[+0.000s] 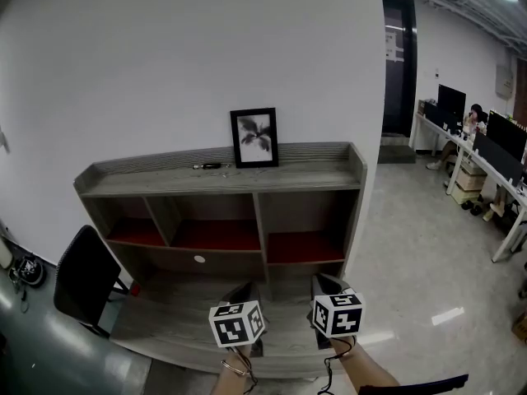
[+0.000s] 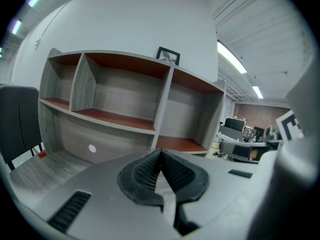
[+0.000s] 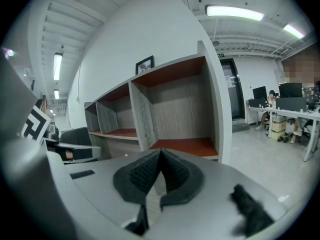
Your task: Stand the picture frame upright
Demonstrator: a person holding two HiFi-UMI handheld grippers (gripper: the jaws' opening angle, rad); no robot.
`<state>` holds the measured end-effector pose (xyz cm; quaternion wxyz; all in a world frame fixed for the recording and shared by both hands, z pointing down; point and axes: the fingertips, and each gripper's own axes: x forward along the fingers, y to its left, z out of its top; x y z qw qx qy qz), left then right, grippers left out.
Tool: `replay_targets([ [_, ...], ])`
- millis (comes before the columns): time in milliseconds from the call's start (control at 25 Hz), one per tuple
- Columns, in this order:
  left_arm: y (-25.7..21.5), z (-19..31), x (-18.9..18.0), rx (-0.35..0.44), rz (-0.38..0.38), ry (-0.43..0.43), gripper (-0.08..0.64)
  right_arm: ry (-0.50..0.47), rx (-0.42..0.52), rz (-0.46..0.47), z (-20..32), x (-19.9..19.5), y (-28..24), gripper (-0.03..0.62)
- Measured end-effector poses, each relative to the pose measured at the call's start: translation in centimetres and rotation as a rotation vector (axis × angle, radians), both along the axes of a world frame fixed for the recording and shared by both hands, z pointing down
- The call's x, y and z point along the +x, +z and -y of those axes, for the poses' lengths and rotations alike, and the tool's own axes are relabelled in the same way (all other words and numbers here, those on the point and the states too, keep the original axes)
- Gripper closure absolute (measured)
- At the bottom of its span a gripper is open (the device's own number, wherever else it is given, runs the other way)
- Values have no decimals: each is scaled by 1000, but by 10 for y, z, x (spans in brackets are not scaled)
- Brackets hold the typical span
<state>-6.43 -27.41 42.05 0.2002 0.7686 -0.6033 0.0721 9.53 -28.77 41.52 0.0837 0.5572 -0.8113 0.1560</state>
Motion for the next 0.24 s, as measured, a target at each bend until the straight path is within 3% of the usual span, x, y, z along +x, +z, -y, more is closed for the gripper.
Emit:
replay_targets([
  [240,3,-2,1,-11,17,7,546,6,-7,-7,-3,2,2,561],
])
